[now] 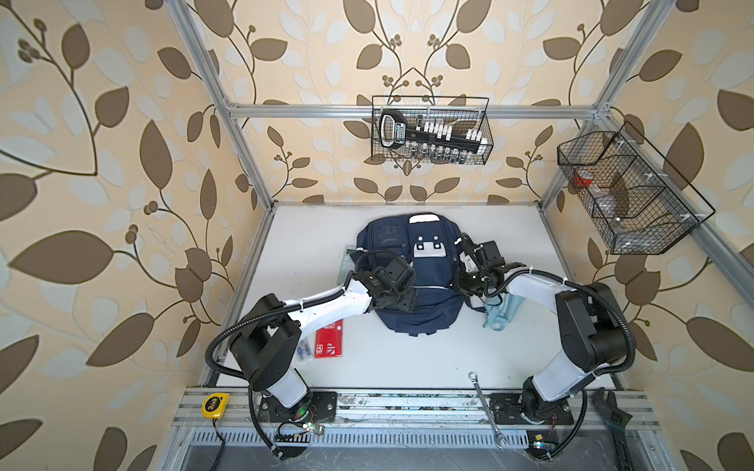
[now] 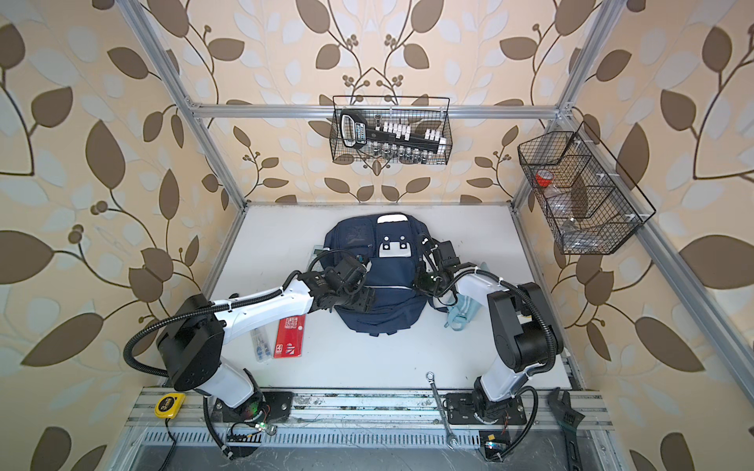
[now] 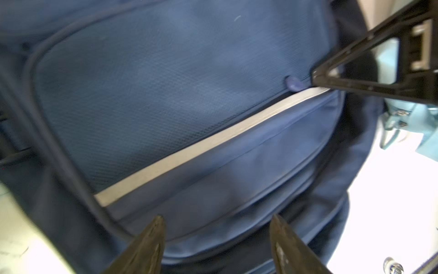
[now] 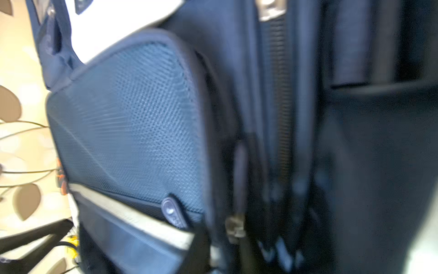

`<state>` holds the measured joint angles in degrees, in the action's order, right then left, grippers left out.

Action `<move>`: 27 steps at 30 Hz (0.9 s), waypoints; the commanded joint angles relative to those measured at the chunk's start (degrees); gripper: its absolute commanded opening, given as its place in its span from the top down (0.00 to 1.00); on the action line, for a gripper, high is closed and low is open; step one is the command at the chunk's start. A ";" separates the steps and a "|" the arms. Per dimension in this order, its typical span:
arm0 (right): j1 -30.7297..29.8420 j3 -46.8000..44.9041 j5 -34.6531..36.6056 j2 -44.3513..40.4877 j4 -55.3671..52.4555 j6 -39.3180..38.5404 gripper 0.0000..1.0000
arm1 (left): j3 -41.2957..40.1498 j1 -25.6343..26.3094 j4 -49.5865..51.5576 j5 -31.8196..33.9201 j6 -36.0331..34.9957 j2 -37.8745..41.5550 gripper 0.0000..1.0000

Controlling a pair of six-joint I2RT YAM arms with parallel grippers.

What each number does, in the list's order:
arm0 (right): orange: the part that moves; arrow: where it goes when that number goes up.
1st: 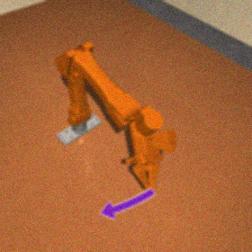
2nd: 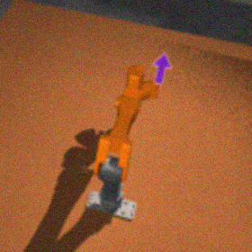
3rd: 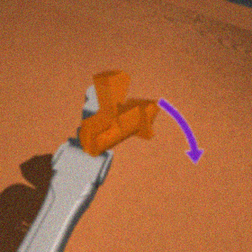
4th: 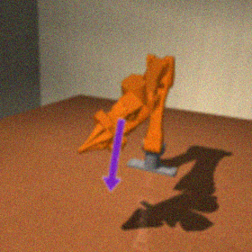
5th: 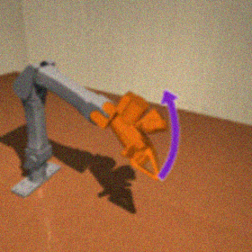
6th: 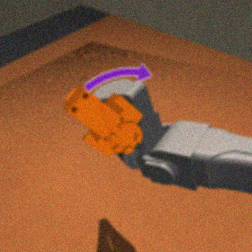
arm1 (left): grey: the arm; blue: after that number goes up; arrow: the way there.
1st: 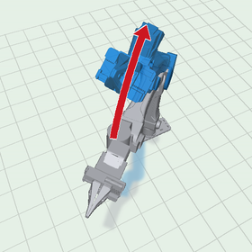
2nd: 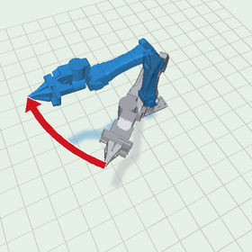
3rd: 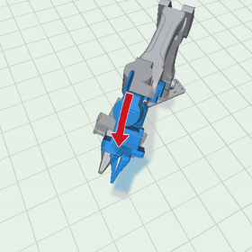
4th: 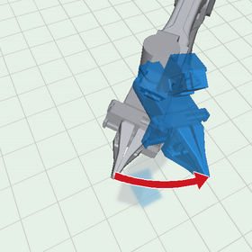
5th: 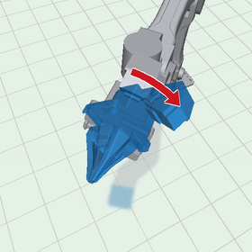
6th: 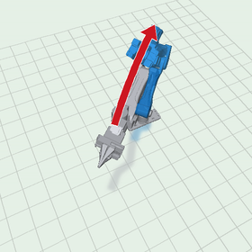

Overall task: Pack books, pencil case, and school supplies into a backpack
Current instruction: Unzip the student bag at the center of the table.

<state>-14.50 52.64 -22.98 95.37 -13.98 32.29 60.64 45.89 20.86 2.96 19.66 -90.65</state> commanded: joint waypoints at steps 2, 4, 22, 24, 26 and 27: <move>-0.54 5.19 -5.76 -2.09 -2.18 2.48 1.00 | 0.00 1.15 -2.44 2.19 -5.21 0.39 0.23; 0.23 7.28 -9.05 -2.81 -2.11 4.42 1.00 | 0.50 1.13 -2.85 2.66 -7.20 0.21 0.21; 1.93 9.80 -19.16 -6.24 3.33 13.58 1.00 | 9.27 1.66 -3.69 12.67 -23.06 -10.37 0.22; 1.95 9.68 -19.46 -6.41 3.34 13.68 1.00 | 10.50 1.57 -4.18 17.03 -22.18 -12.00 0.37; 1.98 9.01 -19.53 -6.47 3.49 13.67 1.00 | 10.42 1.57 -6.36 17.32 -22.11 -12.50 0.62; 1.99 8.70 -19.47 -6.47 3.51 13.52 1.00 | 10.90 1.66 -6.47 17.28 -21.75 -12.62 0.79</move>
<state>-12.29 59.37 -35.88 92.84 -13.89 45.10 69.82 48.88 16.49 12.21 -1.91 -101.97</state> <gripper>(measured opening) 0.097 0.354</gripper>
